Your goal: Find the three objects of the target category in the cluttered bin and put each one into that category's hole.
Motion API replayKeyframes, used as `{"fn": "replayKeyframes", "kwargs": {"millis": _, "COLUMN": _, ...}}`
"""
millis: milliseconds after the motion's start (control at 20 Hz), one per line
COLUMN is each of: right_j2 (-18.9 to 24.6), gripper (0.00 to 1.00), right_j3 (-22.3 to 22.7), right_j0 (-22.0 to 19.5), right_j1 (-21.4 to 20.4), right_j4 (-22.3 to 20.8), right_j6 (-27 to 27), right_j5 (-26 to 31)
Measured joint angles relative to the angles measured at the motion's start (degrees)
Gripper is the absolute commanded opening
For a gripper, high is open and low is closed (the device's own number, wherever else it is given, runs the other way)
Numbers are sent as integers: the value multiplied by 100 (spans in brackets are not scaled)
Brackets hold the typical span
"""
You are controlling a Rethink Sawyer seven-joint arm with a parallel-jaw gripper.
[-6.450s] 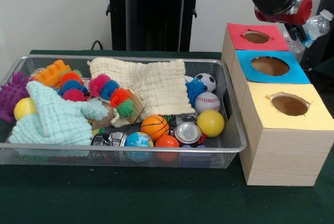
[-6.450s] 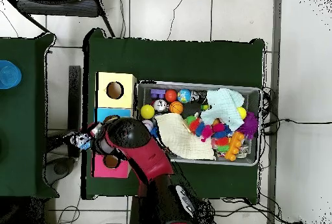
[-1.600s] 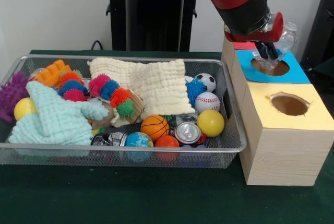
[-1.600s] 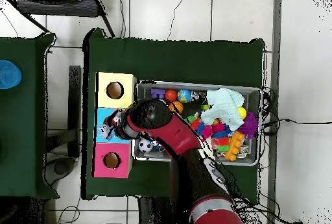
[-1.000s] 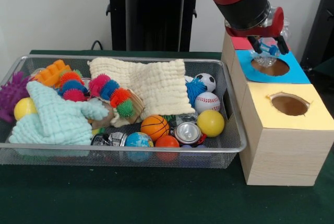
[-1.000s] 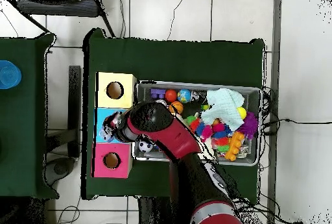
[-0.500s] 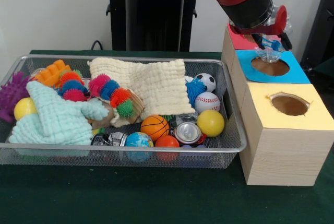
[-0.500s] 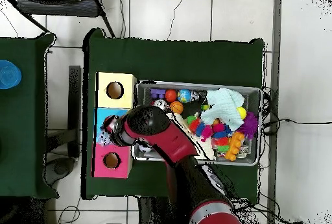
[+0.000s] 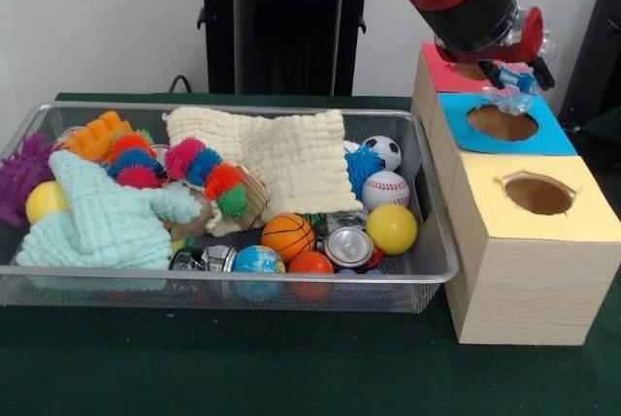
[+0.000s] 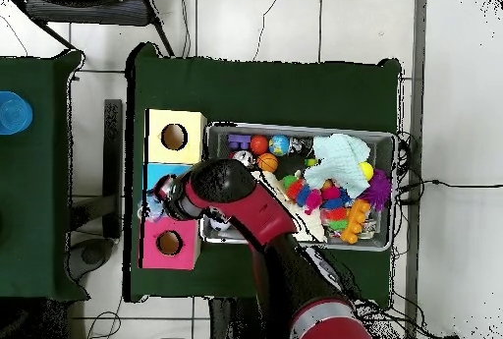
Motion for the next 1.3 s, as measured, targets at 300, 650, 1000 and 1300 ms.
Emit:
{"fn": "replayKeyframes", "kwargs": {"millis": 300, "right_j2": 26, "gripper": 100, "right_j3": -100, "right_j0": -27, "right_j1": 73, "right_j4": -18, "right_j6": 0, "right_j5": 0}}
{"fn": "replayKeyframes", "kwargs": {"millis": 650, "right_j2": 25, "gripper": 100, "right_j3": -515, "right_j0": -27, "right_j1": 216, "right_j4": -301, "right_j6": 0, "right_j5": 1}}
{"fn": "replayKeyframes", "kwargs": {"millis": 1000, "right_j2": 23, "gripper": 100, "right_j3": -1007, "right_j0": -27, "right_j1": 331, "right_j4": -670, "right_j6": 0, "right_j5": 2}}
{"fn": "replayKeyframes", "kwargs": {"millis": 1300, "right_j2": -26, "gripper": 100, "right_j3": -1622, "right_j0": -27, "right_j1": 522, "right_j4": -1090, "right_j6": 0, "right_j5": 8}}
